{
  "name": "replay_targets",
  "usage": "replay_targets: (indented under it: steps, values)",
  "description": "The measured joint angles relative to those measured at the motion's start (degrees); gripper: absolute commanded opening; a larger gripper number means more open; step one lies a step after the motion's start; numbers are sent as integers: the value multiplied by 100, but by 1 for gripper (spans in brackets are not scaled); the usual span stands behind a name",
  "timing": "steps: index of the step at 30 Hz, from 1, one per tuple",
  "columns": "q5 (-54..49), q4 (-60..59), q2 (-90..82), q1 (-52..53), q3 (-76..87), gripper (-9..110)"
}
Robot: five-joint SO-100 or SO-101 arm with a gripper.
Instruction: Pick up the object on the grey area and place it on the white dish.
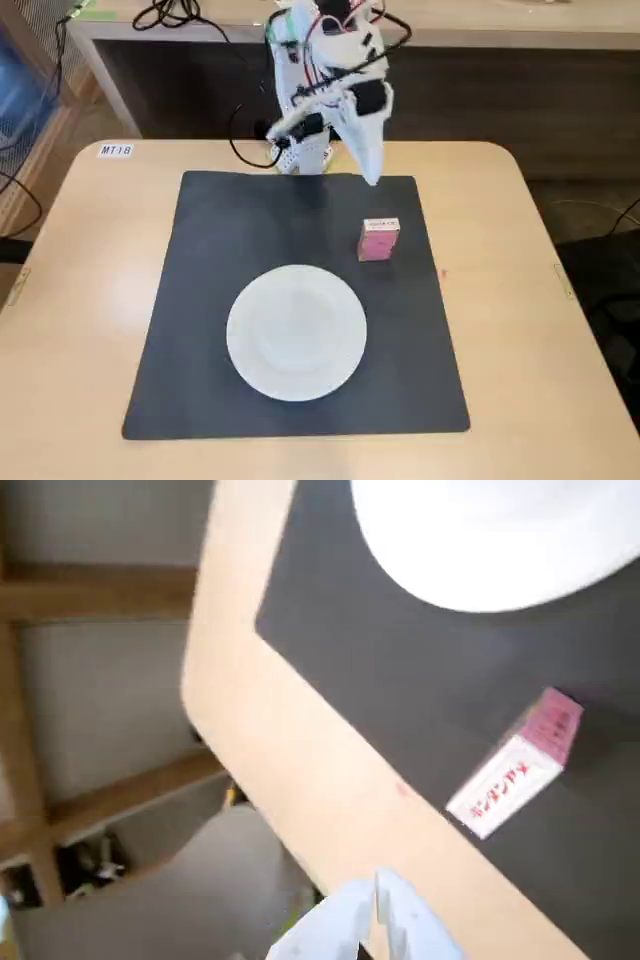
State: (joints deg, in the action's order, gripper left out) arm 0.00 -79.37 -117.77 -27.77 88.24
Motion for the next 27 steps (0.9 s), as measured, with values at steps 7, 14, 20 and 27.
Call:
replay_targets:
  steps: [7,14,20,27]
  values:
    - [431,-1644,2320,-431,-2364,0]
    - [1257,-1758,2399,-448,-2153,0]
    - [1775,-1758,2364,-439,-1424,19]
    - [2083,-1758,1705,-422,-721,32]
